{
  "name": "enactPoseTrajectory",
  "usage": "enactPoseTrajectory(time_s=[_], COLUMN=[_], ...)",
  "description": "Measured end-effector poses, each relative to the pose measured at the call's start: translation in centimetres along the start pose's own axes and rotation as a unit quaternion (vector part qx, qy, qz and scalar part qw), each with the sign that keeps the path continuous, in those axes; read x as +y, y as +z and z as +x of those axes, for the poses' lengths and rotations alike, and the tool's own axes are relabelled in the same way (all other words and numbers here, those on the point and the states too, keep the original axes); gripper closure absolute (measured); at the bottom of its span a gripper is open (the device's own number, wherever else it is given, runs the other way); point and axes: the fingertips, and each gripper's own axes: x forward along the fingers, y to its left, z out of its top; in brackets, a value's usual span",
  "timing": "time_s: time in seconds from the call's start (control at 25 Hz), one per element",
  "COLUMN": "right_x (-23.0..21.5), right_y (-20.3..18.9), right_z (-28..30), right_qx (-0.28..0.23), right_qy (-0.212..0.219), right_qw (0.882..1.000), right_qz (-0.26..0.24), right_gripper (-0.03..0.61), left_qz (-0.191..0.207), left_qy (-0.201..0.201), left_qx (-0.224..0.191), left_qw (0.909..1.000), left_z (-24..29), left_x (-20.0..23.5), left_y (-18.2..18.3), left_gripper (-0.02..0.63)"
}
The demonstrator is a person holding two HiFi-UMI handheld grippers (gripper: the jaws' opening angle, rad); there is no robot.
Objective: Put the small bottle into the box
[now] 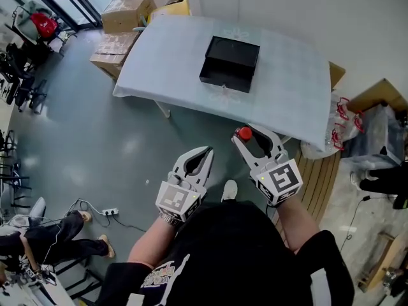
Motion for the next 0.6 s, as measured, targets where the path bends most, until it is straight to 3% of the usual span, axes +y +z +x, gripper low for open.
enactPoseTrajectory(time_s=[0.36,0.6], right_x=[-2.0,-3.8], right_y=[0.6,0.9], right_z=[1.6,4.0], right_qx=[-0.002,0.001], right_qy=[0.005,-0.006], right_qw=[1.000,1.000], right_qz=[0.005,0.004], right_gripper=[0.421,0.421], left_qz=[0.006,0.006], left_qy=[0.015,-0.027], left_qx=[0.011,-0.009], left_qw=[0.9998,0.9996], left_z=[1.6,4.3], left_x=[1.1,1.9], left_y=[0.8,1.5], left_gripper=[0.607,0.607])
